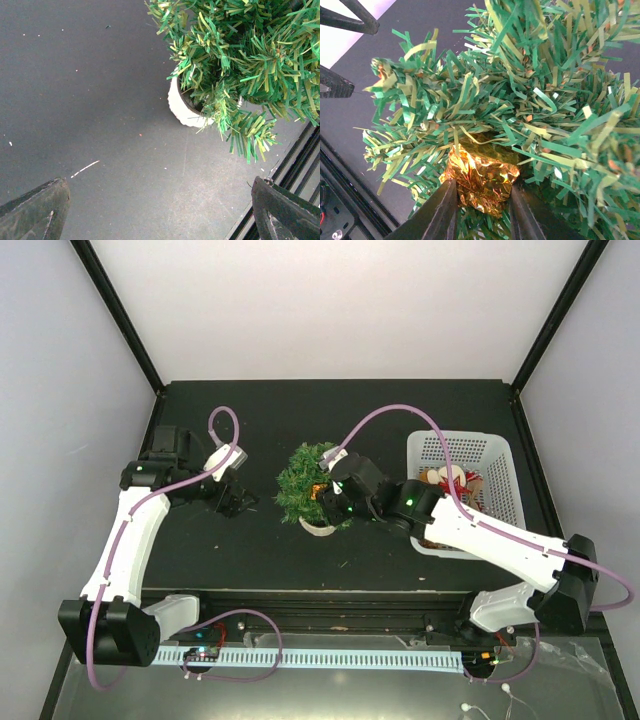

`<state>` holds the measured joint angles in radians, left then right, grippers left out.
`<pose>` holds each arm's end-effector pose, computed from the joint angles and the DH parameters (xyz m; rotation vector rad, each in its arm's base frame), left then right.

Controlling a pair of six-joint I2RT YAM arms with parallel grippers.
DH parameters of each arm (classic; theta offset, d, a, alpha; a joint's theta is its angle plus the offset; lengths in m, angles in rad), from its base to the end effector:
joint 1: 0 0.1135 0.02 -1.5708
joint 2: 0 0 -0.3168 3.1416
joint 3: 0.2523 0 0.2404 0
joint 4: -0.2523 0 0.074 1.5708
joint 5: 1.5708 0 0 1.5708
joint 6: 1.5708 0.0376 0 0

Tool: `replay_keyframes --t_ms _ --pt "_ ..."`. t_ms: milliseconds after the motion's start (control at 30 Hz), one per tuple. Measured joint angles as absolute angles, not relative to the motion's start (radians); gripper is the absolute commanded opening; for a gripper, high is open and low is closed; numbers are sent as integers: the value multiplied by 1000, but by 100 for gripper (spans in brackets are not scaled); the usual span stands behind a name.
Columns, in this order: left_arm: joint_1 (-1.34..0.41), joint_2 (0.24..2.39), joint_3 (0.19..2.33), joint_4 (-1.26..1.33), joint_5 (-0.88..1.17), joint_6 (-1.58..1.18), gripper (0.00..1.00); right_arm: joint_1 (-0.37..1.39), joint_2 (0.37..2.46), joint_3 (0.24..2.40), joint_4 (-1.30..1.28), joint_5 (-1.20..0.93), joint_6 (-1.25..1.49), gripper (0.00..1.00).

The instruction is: Decorate the small christmas tree

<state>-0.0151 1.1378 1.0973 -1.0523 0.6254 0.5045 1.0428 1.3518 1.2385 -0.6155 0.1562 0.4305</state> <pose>0.1698 -0.0246 0.3588 0.8209 2.3325 -0.6277 0.1422 0.2322 0.3820 -0.6317 2.2726 0.5725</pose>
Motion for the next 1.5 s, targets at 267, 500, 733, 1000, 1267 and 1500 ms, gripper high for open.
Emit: replay_keyframes --t_ms 267,500,733,1000,1267,1500 --pt "-15 1126 1090 -1047 623 500 99 1043 1358 1238 -612 160 440 32" --pt "-15 1122 1090 -1046 620 496 99 1043 1350 1238 -612 178 452 42" --pt "-15 1112 1089 -1046 620 496 99 1043 1339 1238 -614 186 455 46" --pt "-15 1110 1083 -1045 620 496 99 1043 1328 1238 -621 198 456 49" --pt "-15 1105 1074 -1044 614 496 99 1043 1292 1233 -626 201 456 51" --pt "-15 1087 1065 -1040 611 496 99 1043 1270 1225 -627 202 454 51"
